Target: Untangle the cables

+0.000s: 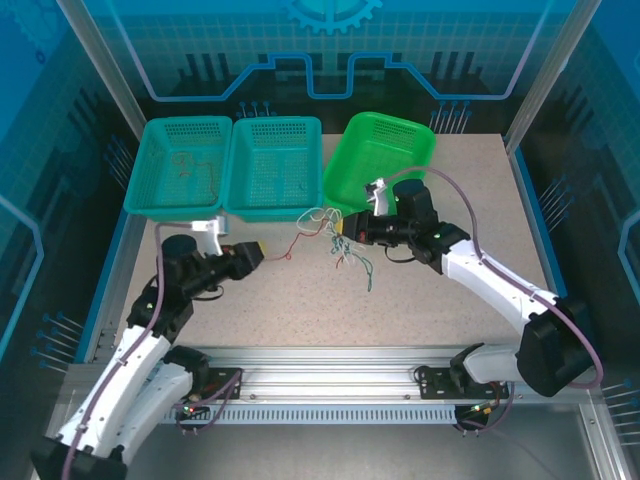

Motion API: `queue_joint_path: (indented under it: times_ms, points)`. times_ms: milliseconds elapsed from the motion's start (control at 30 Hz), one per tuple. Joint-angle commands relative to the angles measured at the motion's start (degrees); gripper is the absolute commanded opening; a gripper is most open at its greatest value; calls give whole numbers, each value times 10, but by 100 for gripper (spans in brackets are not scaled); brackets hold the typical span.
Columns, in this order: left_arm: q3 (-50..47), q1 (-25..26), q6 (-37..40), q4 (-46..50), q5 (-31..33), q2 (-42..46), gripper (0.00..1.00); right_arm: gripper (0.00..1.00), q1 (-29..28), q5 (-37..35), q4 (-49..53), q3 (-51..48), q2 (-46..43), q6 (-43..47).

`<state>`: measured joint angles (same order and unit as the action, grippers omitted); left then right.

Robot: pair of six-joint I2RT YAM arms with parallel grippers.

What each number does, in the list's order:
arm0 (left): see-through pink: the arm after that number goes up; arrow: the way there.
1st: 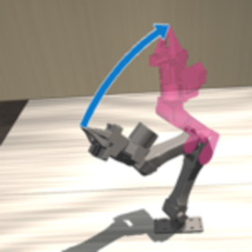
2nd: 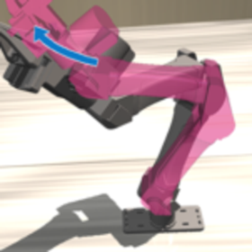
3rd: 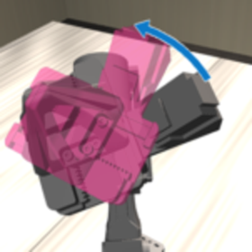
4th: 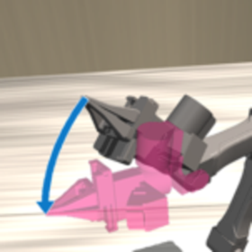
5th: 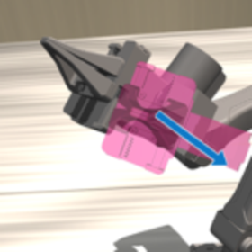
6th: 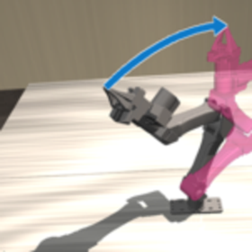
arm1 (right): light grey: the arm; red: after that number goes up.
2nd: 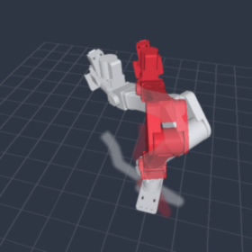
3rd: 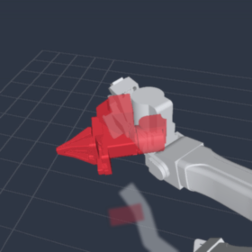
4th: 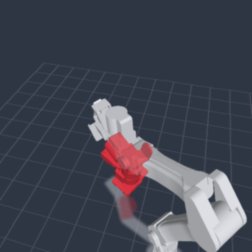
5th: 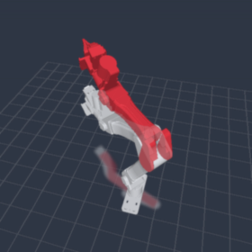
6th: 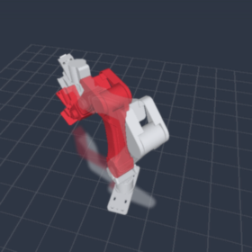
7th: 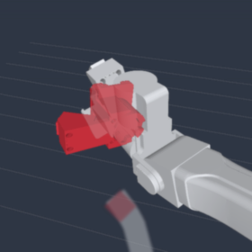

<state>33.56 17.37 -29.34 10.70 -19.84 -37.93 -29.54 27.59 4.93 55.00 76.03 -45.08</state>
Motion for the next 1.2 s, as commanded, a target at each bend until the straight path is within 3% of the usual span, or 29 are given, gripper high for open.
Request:
queue_joint_path:
  times_ms: [0, 133, 267, 300, 433, 500, 533, 600, 633, 700, 800, 933, 1000, 1067, 1167]
  points:
    - [13, 45, 103, -54, 5, -38, 50, 0, -14, 4, 25, 23, 9, 18]
    - [7, 62, 141, -99, 46, -90, 60, 0, -25, 22, 34, 39, 10, 21]
    - [12, 62, 132, -184, -93, -164, 72, 0, -35, 29, 31, 54, 10, 12]
    - [17, 62, 121, -191, -101, -184, 73, 0, -37, 30, 30, 57, 10, 11]
    - [14, 62, 98, -200, -16, -227, 71, 0, -37, 36, 24, 65, 10, 3]
    - [3, 62, 93, -223, -1, -228, 62, 0, -38, 35, 24, 66, 7, 0]
    - [-1, 62, 87, -238, -3, -229, 52, 0, -37, 32, 26, 65, 4, -1]
    - [0, 62, 77, -251, -23, -232, 9, 0, -36, 17, 35, 63, 0, -4]
    - [5, 61, 71, -246, -27, -232, 0, 0, -34, -4, 52, 61, -2, -2]
    - [13, 61, 45, -236, -1, -214, 0, 0, -28, -72, 106, 53, -4, 6]
    - [14, 42, -35, -222, 80, -152, 0, 2, -37, -236, 186, 13, 2, 37]
    - [17, 29, -119, -212, 91, -128, 0, 5, -78, -263, 149, -69, 37, 40]
    - [17, 30, -127, -190, 89, -131, 0, 9, -99, -301, 153, -84, 53, 37]
    - [6, 30, -127, -180, 93, -131, 0, 21, -105, -319, 151, -98, 58, 37]
    - [-16, 31, -139, -206, 68, -135, 0, 21, -121, -322, 143, -102, 60, 64]
